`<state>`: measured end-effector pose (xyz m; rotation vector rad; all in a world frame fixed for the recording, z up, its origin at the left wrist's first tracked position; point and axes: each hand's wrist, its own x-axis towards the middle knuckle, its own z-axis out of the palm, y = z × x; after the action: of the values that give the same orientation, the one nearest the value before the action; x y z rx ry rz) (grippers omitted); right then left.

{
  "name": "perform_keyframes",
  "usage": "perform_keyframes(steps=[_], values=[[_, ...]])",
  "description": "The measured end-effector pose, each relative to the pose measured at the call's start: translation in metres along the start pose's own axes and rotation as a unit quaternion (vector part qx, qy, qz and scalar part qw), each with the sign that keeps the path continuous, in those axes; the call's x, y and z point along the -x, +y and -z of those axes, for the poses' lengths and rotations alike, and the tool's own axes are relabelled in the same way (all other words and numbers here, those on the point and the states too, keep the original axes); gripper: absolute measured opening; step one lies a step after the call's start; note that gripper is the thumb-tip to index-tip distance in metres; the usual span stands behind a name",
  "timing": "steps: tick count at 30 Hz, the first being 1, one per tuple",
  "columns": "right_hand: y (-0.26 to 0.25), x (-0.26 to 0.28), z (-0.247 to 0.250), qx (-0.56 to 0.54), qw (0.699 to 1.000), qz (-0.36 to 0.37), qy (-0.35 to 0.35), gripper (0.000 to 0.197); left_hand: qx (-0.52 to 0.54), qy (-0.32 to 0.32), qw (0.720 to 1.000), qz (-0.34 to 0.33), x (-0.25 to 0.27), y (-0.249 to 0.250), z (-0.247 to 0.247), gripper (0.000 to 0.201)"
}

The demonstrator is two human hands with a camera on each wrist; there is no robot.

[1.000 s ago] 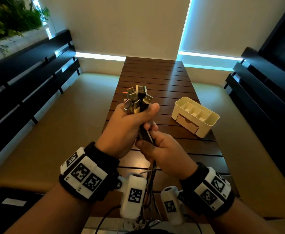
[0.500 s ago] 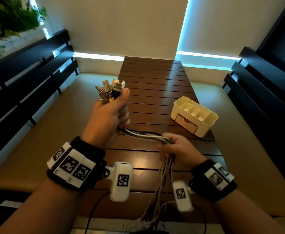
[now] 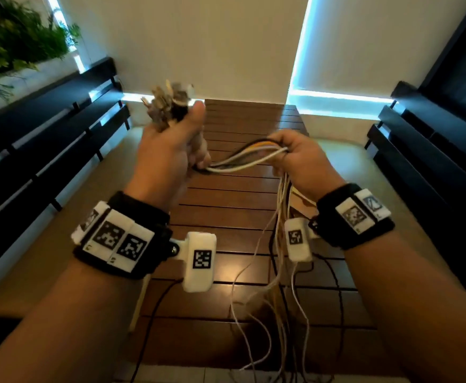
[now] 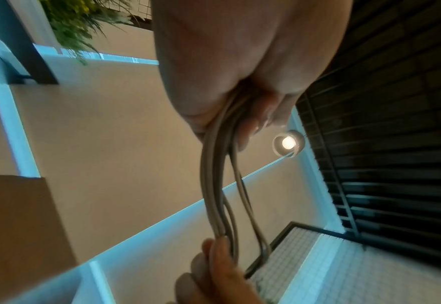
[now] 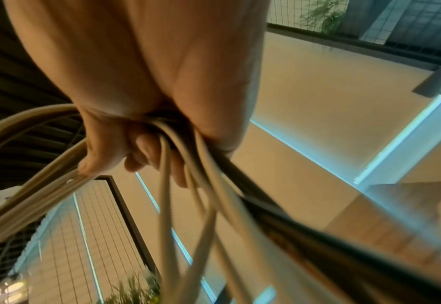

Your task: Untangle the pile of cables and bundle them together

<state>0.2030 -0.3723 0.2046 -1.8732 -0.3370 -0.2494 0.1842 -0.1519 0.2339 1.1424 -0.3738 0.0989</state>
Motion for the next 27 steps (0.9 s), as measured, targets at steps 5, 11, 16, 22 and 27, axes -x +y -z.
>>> perform_keyframes(steps=[5,11,16,22,27], values=[[0.029,0.017,-0.018,0.050,0.996,-0.054,-0.044,0.019,-0.186,-0.010,0.981,0.056,0.013,-0.034,0.013,0.027],[0.024,0.022,-0.022,0.117,0.988,-0.073,-0.067,0.017,-0.333,-0.141,0.929,0.082,0.026,-0.044,-0.001,0.028],[0.022,0.024,-0.021,0.145,0.982,-0.082,-0.089,0.021,-0.420,-0.186,0.881,0.111,0.023,-0.054,-0.005,0.024],[0.031,0.036,-0.011,-0.091,0.974,-0.129,-0.165,0.047,-0.448,-0.120,0.879,0.113,0.018,-0.054,0.003,0.011],[0.045,0.066,-0.027,-0.088,0.975,-0.173,-0.106,0.051,-0.426,-0.064,0.898,0.084,0.020,-0.049,0.005,0.013]])
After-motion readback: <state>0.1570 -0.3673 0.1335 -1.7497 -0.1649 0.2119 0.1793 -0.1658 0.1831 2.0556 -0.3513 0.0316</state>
